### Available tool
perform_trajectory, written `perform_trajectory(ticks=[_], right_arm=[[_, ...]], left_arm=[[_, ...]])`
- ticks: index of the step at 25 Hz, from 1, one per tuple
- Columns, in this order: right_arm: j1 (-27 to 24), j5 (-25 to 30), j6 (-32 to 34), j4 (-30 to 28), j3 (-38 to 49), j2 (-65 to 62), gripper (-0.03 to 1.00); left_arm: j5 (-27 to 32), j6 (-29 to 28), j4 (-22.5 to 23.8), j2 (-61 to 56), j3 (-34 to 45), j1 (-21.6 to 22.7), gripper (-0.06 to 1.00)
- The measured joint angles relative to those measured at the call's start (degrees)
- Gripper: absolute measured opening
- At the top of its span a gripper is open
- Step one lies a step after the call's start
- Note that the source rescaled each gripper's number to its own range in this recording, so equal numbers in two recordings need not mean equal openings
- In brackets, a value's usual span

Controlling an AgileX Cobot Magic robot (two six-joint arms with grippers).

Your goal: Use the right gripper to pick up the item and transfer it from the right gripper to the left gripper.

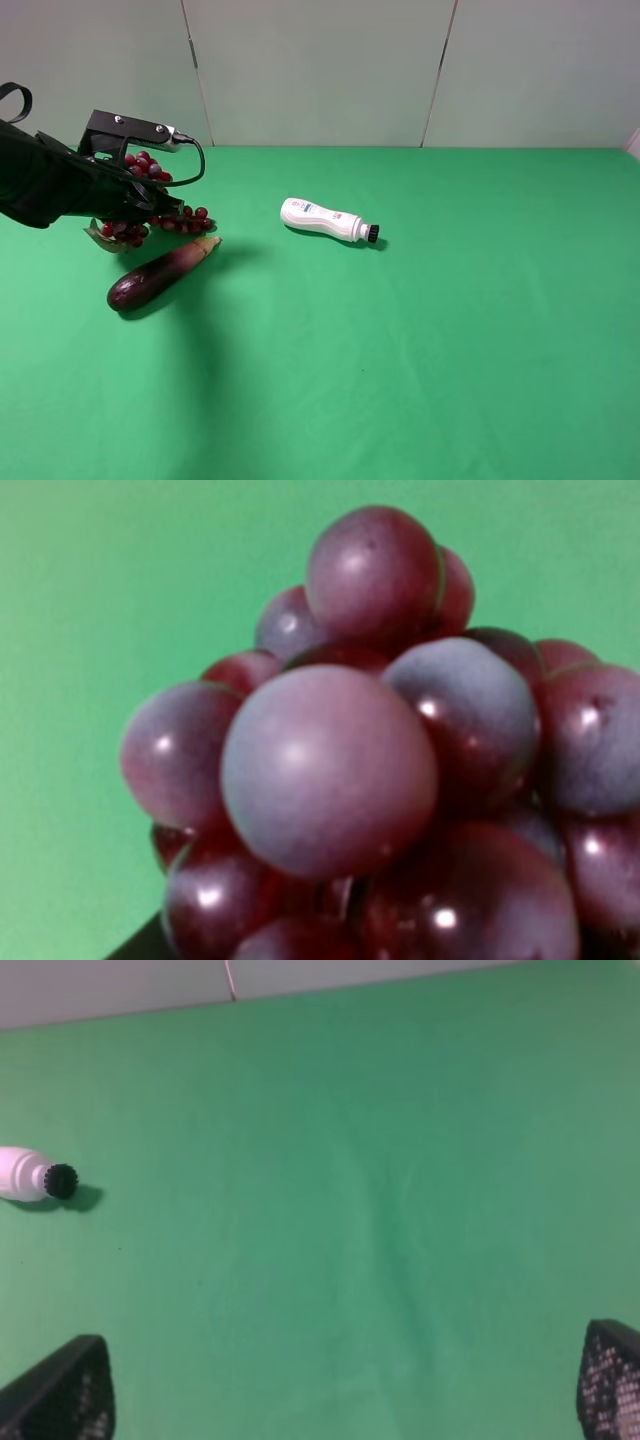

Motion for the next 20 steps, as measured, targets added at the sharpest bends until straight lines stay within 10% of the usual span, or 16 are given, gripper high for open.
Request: perform_trajectory(ticks=[4, 11, 20], right_arm=[[0.0, 0.0, 0.0, 0.0, 0.0, 0.0, 1.0], [0.0, 0.0, 0.0, 0.0, 0.0, 0.0, 1.0], [0.0, 0.0, 0.0, 0.0, 0.0, 0.0, 1.0]], left_arm=[[0.2, -0.1, 0.0, 0.0, 0.0, 0.0, 0.06], [0.5, -3.0, 0.0, 0.0, 0.0, 0.0, 0.88], [1.7, -3.2, 0.0, -1.6, 0.0, 0.0, 1.0]])
